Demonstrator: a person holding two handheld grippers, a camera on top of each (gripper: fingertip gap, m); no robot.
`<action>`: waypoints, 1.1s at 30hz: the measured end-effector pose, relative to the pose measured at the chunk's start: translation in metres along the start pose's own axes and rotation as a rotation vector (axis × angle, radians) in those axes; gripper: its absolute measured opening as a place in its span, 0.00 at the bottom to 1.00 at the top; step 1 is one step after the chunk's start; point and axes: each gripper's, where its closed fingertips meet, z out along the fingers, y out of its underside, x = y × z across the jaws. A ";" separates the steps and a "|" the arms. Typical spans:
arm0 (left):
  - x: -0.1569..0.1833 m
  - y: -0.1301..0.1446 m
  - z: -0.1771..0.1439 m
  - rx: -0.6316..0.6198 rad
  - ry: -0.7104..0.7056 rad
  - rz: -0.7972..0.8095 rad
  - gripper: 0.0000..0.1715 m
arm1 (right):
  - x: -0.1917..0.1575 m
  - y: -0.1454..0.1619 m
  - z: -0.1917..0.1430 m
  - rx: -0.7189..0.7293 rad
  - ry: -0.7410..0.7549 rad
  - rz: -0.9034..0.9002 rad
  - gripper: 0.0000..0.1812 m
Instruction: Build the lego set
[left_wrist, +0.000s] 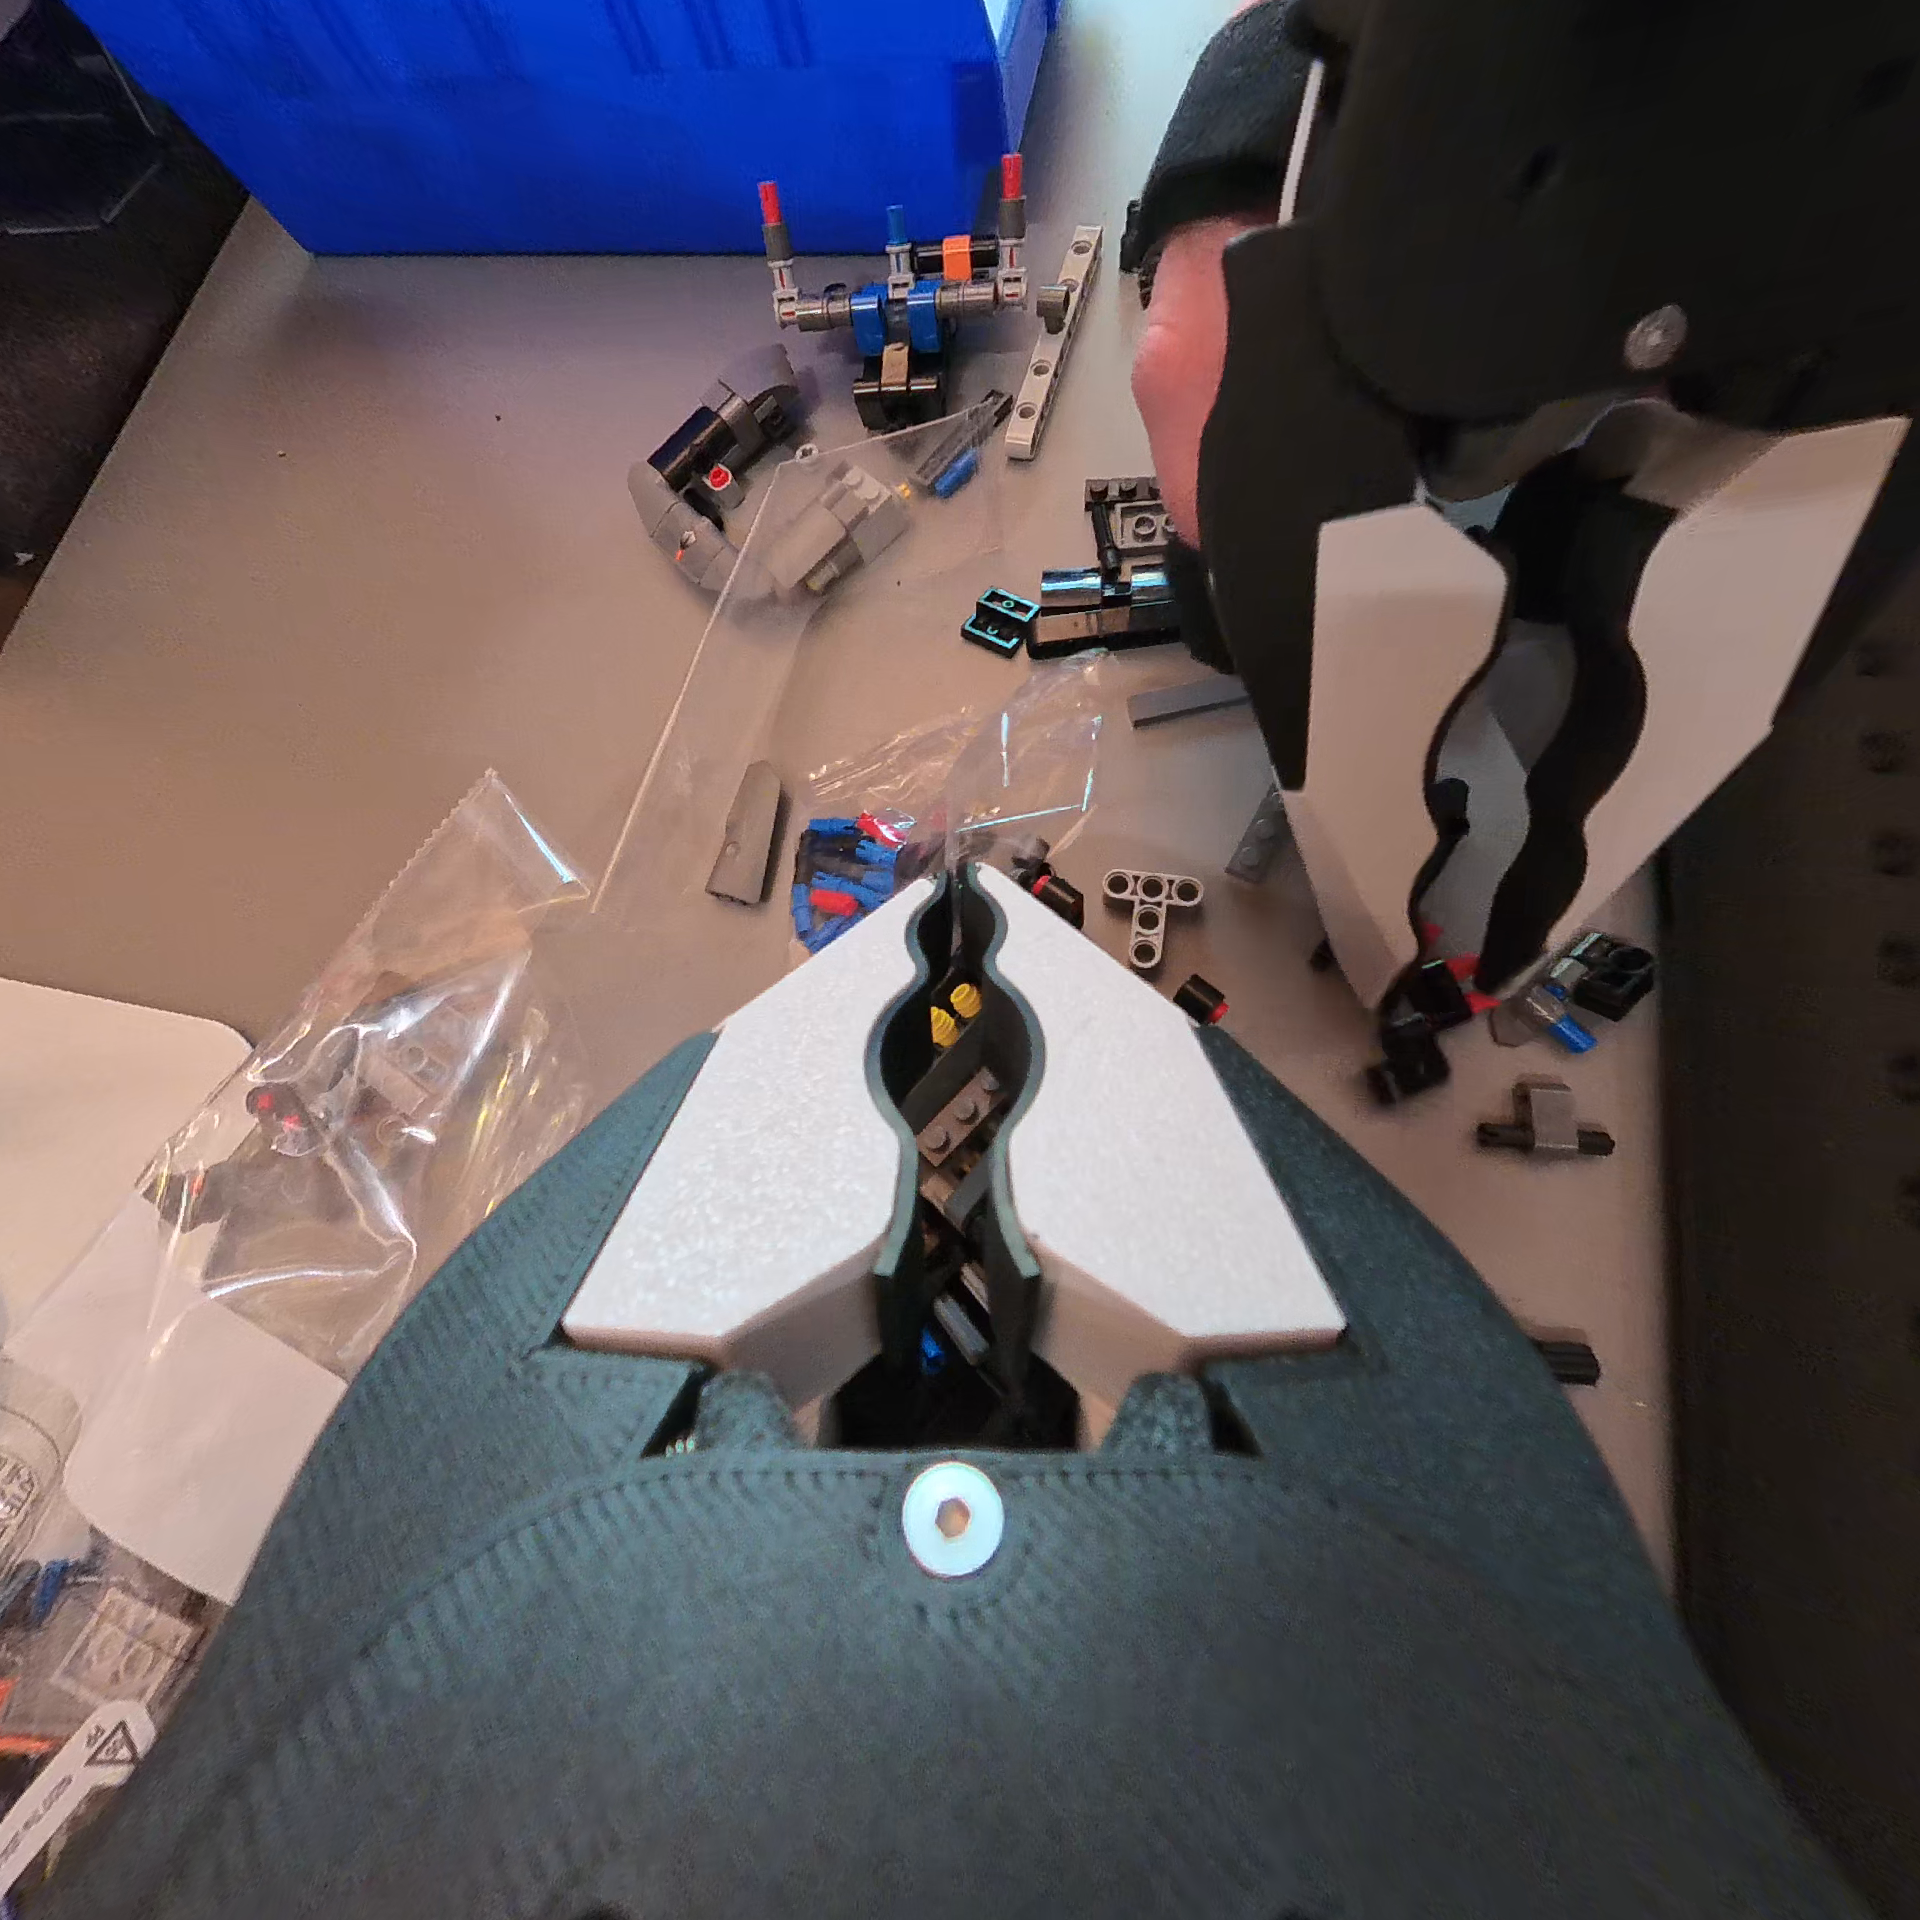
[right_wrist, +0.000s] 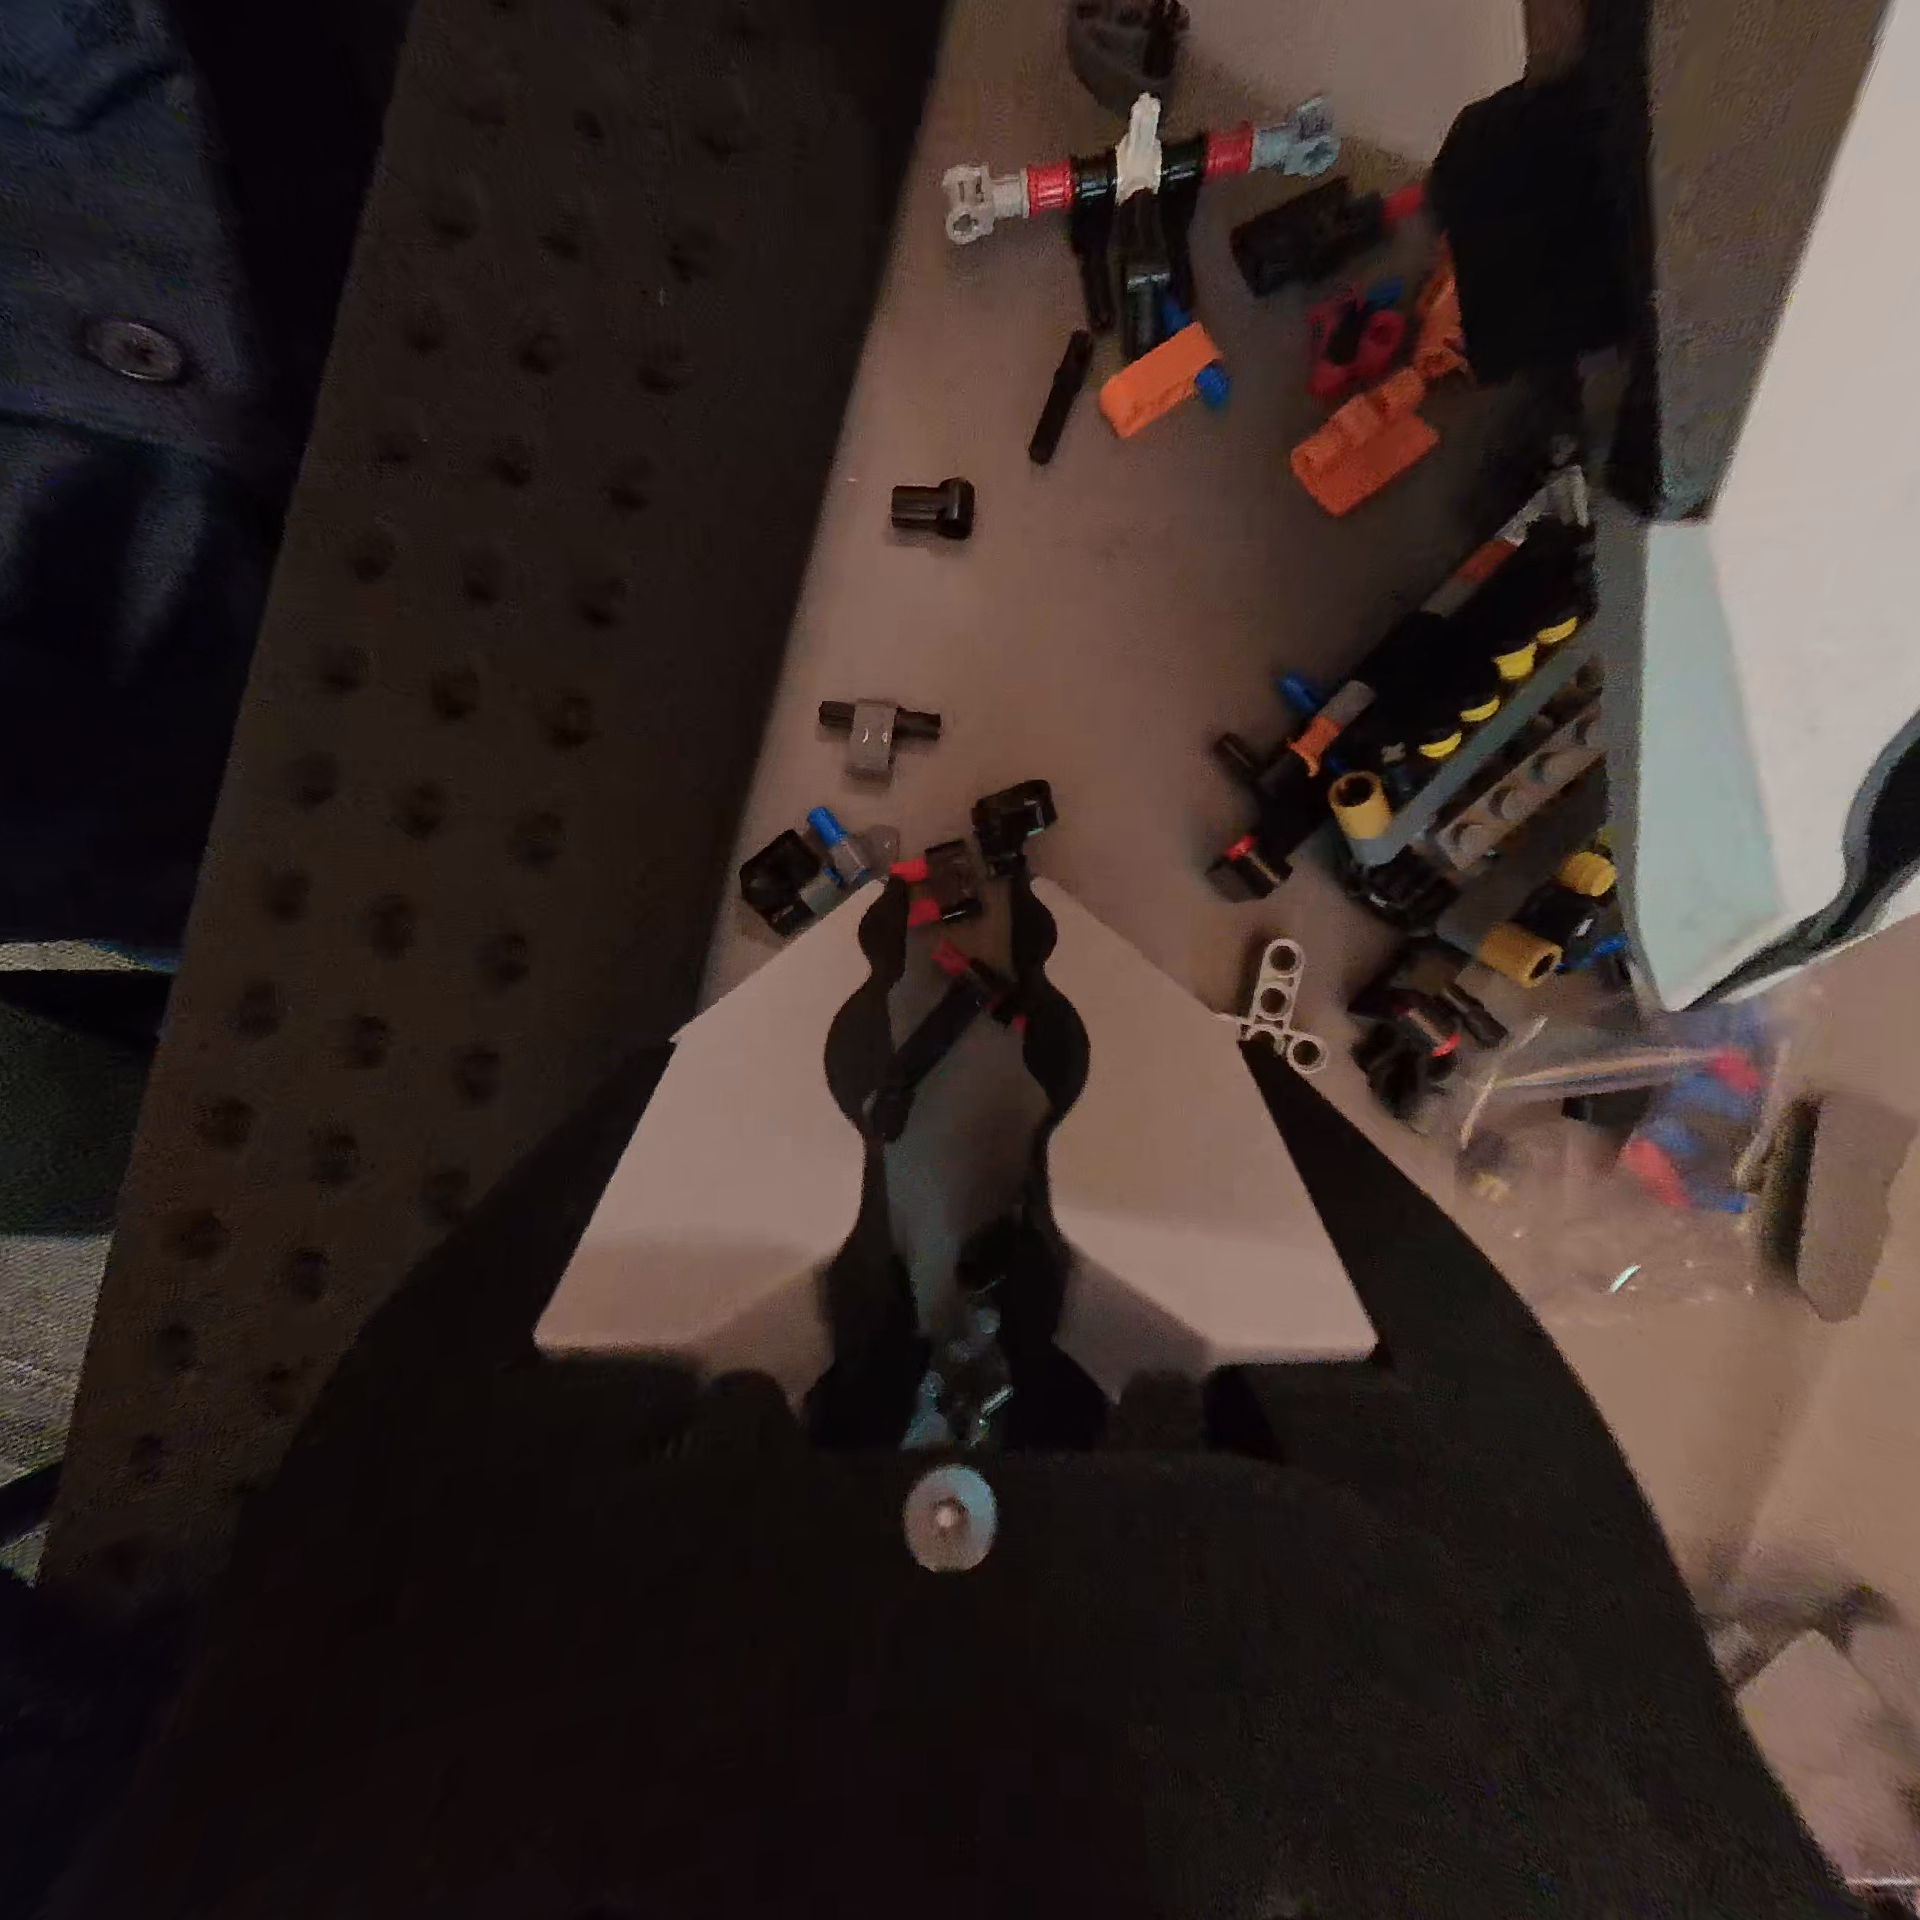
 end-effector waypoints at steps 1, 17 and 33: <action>0.000 0.000 0.000 -0.001 0.000 0.000 0.00 | 0.002 -0.004 -0.001 0.017 0.011 0.000 0.09; -0.015 0.000 -0.004 0.022 -0.039 -0.061 0.00 | 0.032 -0.073 0.049 0.083 0.146 -0.075 0.09; -0.013 0.000 -0.004 0.017 -0.038 -0.049 0.00 | -0.005 -0.086 0.055 0.076 -0.018 -0.114 0.06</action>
